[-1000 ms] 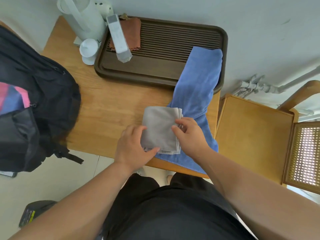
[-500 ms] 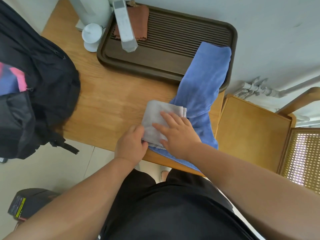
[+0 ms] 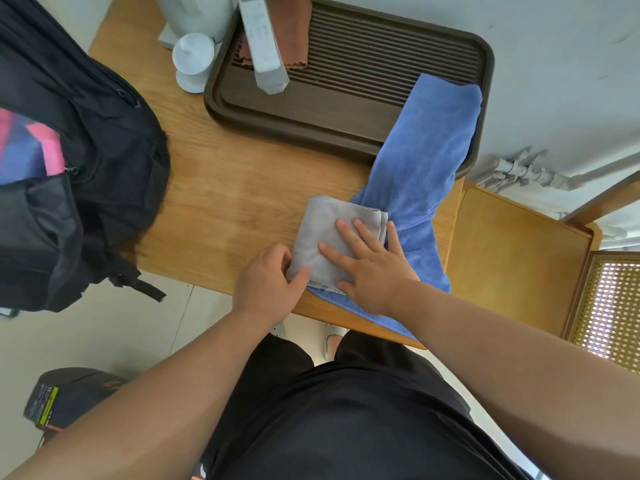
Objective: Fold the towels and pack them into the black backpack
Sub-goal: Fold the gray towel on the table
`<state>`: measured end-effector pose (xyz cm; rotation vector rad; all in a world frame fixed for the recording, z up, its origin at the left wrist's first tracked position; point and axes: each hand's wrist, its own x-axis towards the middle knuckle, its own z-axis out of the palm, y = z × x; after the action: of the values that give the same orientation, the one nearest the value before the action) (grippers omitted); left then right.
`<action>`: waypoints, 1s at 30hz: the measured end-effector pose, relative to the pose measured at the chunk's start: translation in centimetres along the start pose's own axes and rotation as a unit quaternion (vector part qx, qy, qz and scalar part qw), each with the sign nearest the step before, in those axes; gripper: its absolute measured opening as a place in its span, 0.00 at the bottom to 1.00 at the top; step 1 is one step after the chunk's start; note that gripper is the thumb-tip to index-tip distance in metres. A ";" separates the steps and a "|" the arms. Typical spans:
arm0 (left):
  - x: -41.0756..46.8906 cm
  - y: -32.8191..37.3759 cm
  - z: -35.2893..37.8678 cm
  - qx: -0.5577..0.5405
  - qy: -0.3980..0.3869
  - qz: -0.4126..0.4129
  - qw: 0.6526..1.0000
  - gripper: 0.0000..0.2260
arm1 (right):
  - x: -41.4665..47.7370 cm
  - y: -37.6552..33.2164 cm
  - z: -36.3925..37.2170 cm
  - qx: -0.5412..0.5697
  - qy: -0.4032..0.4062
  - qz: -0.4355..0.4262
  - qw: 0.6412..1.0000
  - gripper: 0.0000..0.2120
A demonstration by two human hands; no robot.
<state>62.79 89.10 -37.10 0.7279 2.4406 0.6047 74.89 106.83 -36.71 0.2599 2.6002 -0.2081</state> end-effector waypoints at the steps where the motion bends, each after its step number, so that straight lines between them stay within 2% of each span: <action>1: 0.5 0.4 0.2 -0.021 -0.010 -0.046 0.999 0.13 | 0.1 -0.1 -0.4 -0.007 0.008 0.000 1.000 0.30; 3: 1.3 1.0 0.6 -0.039 -0.052 -0.109 0.992 0.17 | 0.5 -0.4 -1.5 -0.009 0.052 0.011 0.999 0.25; 5: 1.8 1.3 0.8 -0.033 -0.072 -0.126 0.989 0.16 | 1.6 -0.5 -3.0 -0.007 0.115 0.016 0.993 0.19; 7: 2.1 1.6 0.6 -0.040 -0.078 -0.134 0.987 0.14 | 3.0 -0.2 -4.0 -0.017 0.162 -0.009 0.987 0.21; 8: 2.1 1.7 0.4 -0.044 -0.081 -0.132 0.987 0.13 | 3.6 -0.1 -4.5 -0.028 0.162 -0.033 0.986 0.26; 10: 2.0 2.2 0.0 -0.052 -0.088 -0.118 0.988 0.11 | 4.8 0.0 -5.6 -0.071 0.113 -0.085 0.987 0.33; 12: 1.6 2.7 -0.4 -0.080 -0.095 -0.106 0.987 0.09 | 5.8 -0.1 -6.6 -0.117 0.066 -0.125 0.983 0.32; 14: 1.2 3.3 -1.0 -0.124 -0.103 -0.105 0.981 0.08 | 6.3 -0.2 -7.4 -0.145 0.051 -0.148 0.977 0.27; 16: 1.0 3.8 -1.7 -0.187 -0.107 -0.116 0.970 0.07 | 6.2 0.0 -8.5 -0.124 0.034 -0.150 0.980 0.22; 19: 0.9 4.2 -3.3 -0.288 -0.092 -0.143 0.942 0.10 | 4.9 1.1 -10.8 -0.002 -0.007 -0.099 0.995 0.12; 22: 1.4 4.0 -5.4 -0.395 -0.068 -0.184 0.898 0.13 | 4.0 2.1 -12.3 0.127 -0.043 -0.037 0.990 0.16; 24: 2.2 3.6 -6.8 -0.439 -0.055 -0.205 0.873 0.11 | 3.8 2.4 -13.0 0.195 -0.045 -0.017 0.980 0.19; 26: 3.2 3.1 -8.4 -0.437 -0.054 -0.205 0.874 0.08 | 3.8 2.1 -13.6 0.297 -0.034 0.008 0.954 0.18; 28: 4.3 2.4 -10.0 -0.421 -0.064 -0.194 0.883 0.08 | 4.1 1.3 -13.7 0.433 -0.040 0.044 0.900 0.16; 29: 4.8 1.9 -10.7 -0.410 -0.070 -0.188 0.890 0.08 | 4.4 0.7 -13.5 0.474 -0.045 0.062 0.877 0.15; 30: 5.3 1.2 -11.3 -0.393 -0.077 -0.182 0.898 0.09 | 4.8 0.0 -13.1 0.483 -0.044 0.074 0.871 0.15</action>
<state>52.80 90.26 -29.64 -0.0183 1.8547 1.2044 64.54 110.07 -27.98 0.7580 2.1503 -1.4202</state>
